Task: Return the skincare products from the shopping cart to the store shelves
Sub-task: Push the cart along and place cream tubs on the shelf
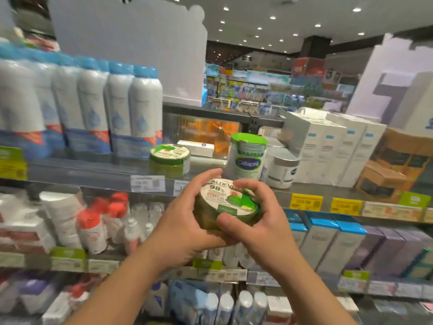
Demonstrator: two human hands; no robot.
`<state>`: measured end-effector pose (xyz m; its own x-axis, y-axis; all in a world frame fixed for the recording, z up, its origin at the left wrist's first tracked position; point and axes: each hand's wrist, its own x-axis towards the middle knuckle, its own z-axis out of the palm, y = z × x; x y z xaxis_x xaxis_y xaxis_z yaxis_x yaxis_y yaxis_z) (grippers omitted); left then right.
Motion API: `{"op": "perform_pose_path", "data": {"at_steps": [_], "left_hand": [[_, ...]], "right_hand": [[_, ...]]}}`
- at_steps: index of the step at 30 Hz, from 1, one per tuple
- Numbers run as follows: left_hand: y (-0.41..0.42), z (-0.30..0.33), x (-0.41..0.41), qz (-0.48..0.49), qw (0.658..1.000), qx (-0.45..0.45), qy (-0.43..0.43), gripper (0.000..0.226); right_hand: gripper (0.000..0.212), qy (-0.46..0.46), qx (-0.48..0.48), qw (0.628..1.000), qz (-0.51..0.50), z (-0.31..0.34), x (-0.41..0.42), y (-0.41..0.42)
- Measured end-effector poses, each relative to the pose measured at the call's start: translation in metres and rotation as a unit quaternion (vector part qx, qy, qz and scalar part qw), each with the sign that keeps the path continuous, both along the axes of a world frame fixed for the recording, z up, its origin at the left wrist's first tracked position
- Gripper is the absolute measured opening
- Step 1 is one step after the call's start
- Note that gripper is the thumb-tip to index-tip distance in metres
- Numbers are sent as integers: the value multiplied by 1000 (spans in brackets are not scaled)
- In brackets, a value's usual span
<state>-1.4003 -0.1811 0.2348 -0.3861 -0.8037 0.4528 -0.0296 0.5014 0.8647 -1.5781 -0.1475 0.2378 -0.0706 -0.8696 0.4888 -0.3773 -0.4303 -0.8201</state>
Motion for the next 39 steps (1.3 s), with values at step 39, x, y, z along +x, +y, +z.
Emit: {"op": "perform_pose_path", "data": {"at_steps": [39], "left_hand": [[-157,50,106,152,982,-1,-116,122]], "right_hand": [[89,74,-89,984,139,23,67,-197]]}}
